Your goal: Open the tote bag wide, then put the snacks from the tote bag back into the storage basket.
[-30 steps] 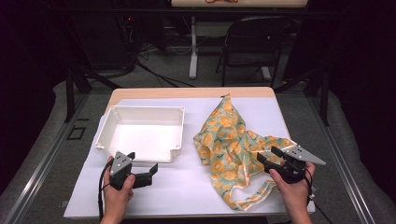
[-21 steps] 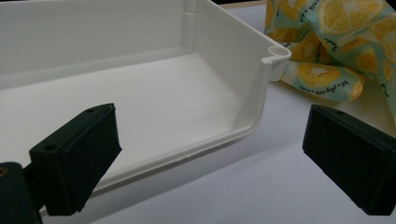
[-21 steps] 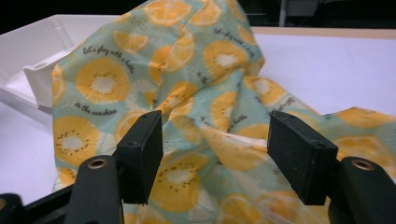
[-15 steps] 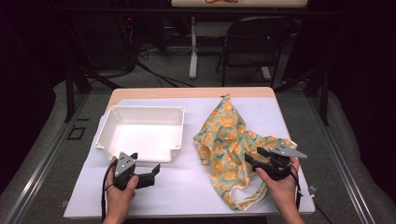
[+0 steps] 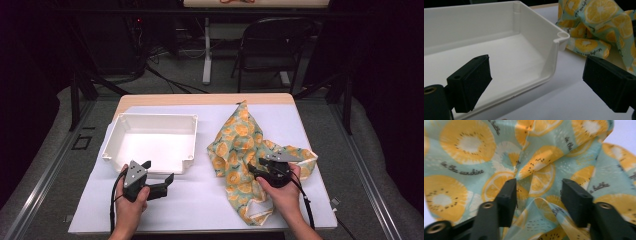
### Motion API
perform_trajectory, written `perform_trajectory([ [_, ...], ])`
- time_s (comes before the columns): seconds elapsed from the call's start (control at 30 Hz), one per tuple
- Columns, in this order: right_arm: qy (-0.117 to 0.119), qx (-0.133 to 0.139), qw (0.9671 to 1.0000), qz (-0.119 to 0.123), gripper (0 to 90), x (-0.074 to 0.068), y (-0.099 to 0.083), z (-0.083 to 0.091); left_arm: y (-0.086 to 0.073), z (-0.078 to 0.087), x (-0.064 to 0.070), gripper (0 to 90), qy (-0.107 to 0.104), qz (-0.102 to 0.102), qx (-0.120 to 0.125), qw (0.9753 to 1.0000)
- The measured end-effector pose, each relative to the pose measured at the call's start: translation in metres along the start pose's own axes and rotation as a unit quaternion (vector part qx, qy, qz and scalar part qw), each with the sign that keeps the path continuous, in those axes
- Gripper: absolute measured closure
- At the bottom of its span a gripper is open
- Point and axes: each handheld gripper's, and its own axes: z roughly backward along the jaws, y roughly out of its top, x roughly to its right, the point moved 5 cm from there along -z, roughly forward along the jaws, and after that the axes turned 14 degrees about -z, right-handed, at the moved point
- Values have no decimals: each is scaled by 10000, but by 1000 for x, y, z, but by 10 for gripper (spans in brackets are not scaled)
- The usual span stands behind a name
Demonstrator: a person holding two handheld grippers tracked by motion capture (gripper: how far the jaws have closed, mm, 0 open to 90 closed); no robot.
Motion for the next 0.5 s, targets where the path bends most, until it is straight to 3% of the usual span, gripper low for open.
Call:
perform_trajectory([
  [0.03,0,0,10000,0,504,0,0,0,0,0,0,80,0,0,0,10000],
  [0.13,-14,-72,10000,-37,674,0,0,-5,14,-4,1,83,116,-54,37,9999],
  [0.17,82,-98,9999,-92,780,0,1,-6,17,-6,2,84,158,-60,61,9998],
  [0.23,513,-290,9977,-329,900,2,2,-6,22,-10,6,93,213,-132,90,9996],
  [0.37,670,-211,9973,-219,900,-2,6,1,23,-20,18,106,147,-177,91,9997],
  [0.4,715,-63,9974,-106,900,-6,10,8,22,-23,22,107,103,-215,58,9997],
  [0.5,770,58,9970,-79,900,-10,14,15,24,-27,36,107,-49,-357,11,9993],
])
